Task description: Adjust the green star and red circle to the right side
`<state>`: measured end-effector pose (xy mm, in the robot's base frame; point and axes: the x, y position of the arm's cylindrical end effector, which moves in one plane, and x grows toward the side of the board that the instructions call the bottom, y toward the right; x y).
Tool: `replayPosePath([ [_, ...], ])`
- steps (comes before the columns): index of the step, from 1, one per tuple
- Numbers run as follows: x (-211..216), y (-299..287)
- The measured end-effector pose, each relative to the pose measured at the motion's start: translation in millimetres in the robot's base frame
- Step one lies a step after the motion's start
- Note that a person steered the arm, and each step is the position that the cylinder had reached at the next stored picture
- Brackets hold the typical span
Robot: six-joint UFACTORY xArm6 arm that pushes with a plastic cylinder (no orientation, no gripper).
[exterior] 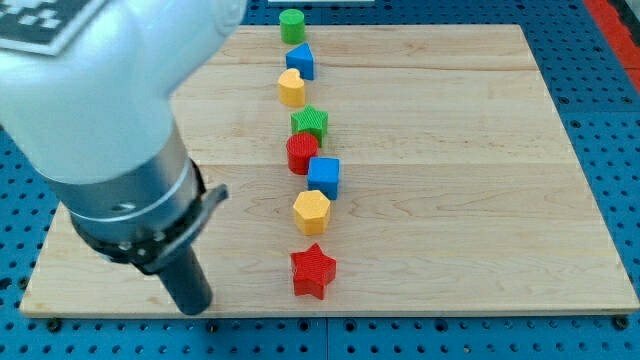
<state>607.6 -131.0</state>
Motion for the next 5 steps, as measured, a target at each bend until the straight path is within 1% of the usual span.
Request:
replayPosePath([
  [1,-33.6,5.1],
  [2,-50.5,76.4],
  [3,-77.7,80.2],
  [4,-120.4,66.7],
  [5,-145.0,69.4],
])
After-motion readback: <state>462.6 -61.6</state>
